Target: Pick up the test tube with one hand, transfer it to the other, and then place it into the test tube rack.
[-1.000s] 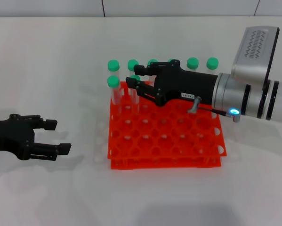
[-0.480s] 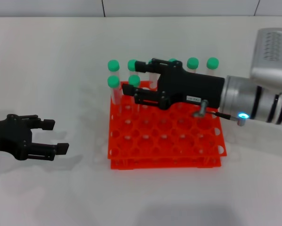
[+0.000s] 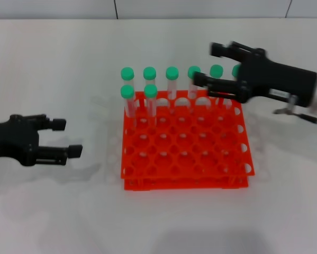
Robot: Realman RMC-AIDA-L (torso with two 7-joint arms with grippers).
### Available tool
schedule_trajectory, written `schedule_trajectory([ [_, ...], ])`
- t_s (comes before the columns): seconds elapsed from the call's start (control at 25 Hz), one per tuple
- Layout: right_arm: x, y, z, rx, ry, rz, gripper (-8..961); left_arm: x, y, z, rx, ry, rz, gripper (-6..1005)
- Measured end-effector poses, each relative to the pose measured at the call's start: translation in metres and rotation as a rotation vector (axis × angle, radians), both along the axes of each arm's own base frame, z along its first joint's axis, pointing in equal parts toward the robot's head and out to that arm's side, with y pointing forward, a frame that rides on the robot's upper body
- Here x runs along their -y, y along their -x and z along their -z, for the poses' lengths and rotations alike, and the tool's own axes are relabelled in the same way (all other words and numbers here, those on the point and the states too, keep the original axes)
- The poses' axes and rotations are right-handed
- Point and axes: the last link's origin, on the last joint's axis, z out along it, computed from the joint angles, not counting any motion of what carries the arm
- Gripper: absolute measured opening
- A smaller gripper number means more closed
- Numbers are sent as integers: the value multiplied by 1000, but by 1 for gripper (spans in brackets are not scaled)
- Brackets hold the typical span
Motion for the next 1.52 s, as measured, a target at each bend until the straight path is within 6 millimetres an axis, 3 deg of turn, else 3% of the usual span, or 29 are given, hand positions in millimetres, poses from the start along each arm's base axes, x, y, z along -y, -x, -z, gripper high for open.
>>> schedule_trajectory([
  [0.36, 10, -36, -54, 166, 51, 17, 859, -4, -14, -1, 94, -46, 35, 886],
  [0.48, 12, -41, -60, 198, 69, 26, 859, -4, -16, 0, 113, -57, 38, 886],
  [1.52, 12, -38, -51, 242, 92, 17, 857, -4, -18, 2, 136, -67, 39, 886],
])
